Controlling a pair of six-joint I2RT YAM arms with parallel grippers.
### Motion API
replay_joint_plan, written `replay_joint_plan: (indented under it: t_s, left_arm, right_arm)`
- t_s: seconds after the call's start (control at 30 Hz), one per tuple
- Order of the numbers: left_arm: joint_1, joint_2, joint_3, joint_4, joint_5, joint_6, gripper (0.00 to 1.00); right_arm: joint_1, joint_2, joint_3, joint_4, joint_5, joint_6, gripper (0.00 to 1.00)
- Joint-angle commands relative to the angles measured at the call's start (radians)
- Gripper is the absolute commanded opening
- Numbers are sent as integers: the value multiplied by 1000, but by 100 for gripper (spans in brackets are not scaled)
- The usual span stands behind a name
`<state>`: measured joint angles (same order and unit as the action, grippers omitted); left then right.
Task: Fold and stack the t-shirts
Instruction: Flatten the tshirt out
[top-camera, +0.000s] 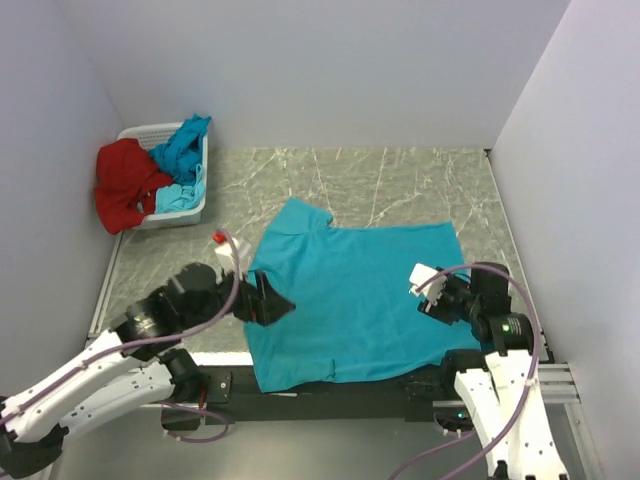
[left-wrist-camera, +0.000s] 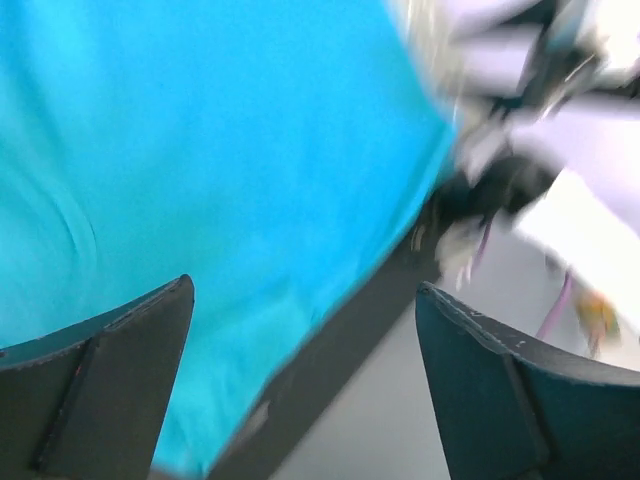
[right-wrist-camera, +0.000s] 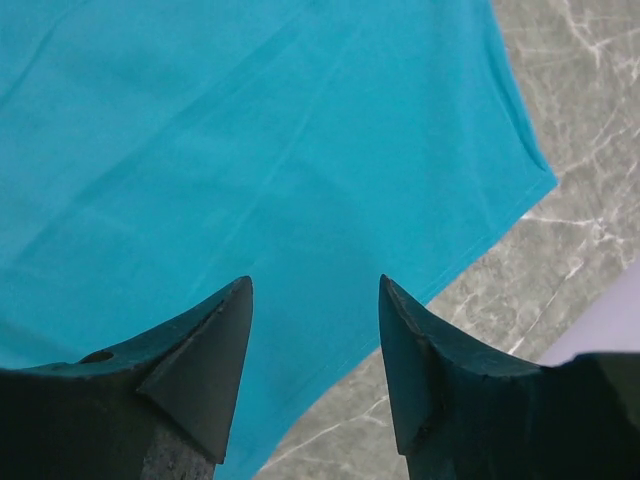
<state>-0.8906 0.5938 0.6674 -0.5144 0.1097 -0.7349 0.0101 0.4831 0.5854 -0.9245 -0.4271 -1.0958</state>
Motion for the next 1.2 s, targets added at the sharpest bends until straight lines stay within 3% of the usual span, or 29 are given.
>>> replay_joint_plan:
  t_s: [0.0,0.13,0.2,0.3,0.37,0.47,0.53,0.73,0.8,0.97,1.17]
  left_arm:
    - [2,102,144,4,-218,58,98]
    - [28,393,264,113,-210,187,100]
    - [109,486,302,186,-148,219,99]
    - [315,677,372,322,132,242,93]
    - [419,841,446,349,212,270,88]
    - [479,1088,671,244,164,351,86]
    - [501,1273,869,188,180,396,79]
    - [559,1636,1286,-19,148,451,65]
    - [576,1695,1380,-56,143,460,63]
    - [602,1791,1436,-79,153,489,58]
    - [607,1838,1442,-114,194,520,50]
  right_arm:
    - [-6,132,79,170,11,117,61]
    - [-34,394,175,282,-30,342,61]
    - [-45,466,203,335,-47,391,60]
    - [-94,587,263,386,-71,488,59]
    - [-163,692,339,386,-126,537,58]
    - [-231,859,470,349,-189,580,53]
    - [-248,992,572,334,-188,618,50]
    - [-282,1250,790,289,-188,698,43]
    - [-282,1288,833,277,-177,697,43]
    - [-285,1422,996,234,-156,715,42]
    - [-285,1460,1004,256,-161,732,42]
